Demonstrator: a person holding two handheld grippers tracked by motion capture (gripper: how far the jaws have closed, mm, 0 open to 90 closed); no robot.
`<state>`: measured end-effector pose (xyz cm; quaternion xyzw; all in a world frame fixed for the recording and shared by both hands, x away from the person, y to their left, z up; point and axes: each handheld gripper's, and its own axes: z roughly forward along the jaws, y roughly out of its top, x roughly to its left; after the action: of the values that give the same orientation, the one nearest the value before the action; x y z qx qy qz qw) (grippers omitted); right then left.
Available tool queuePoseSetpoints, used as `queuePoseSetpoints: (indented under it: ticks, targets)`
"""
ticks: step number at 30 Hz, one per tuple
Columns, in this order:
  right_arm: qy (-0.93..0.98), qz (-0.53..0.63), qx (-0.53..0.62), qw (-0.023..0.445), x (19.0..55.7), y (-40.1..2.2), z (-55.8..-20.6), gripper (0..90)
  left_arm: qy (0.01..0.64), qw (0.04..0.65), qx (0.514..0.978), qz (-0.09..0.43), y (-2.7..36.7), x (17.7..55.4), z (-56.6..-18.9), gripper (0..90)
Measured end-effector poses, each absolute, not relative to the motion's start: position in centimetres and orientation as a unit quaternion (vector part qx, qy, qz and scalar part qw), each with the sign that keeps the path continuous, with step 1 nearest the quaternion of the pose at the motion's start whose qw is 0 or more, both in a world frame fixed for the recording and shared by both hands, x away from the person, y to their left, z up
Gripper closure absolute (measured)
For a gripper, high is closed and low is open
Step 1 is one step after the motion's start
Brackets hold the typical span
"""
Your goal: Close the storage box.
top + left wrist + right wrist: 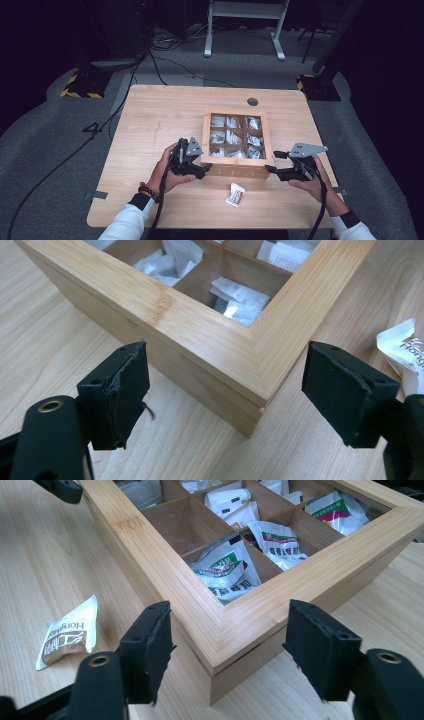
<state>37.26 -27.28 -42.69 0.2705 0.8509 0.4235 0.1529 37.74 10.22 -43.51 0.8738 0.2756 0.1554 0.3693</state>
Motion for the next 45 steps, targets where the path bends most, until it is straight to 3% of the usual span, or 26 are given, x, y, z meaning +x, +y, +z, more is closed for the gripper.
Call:
queuePoseSetpoints:
  ticks: [7, 21, 28, 42, 45]
  targets:
    - [0.855, 0.419, 0.261, 0.161, 37.1, -27.9, -42.2, 27.2, 0.282, 0.374, 0.865, 0.180, 11.7, 37.1, -43.0, 18.6]
    - [0.855, 0.407, 0.261, 0.185, 36.3, -30.2, -41.6, 25.0, 0.283, 0.359, 0.866, 0.203, 15.4, 35.9, -42.7, 18.2]
    - [0.864, 0.392, 0.259, 0.181, 36.1, -30.9, -42.3, 24.1, 0.279, 0.348, 0.869, 0.214, 17.1, 34.9, -43.1, 17.1]
    - [0.876, 0.317, 0.284, 0.226, 36.2, -32.4, -45.3, 22.3, 0.310, 0.312, 0.871, 0.220, 20.2, 33.6, -45.0, 17.3]
    - [0.877, 0.320, 0.288, 0.213, 36.0, -32.8, -45.9, 23.1, 0.312, 0.307, 0.872, 0.221, 20.7, 33.4, -45.4, 17.2]
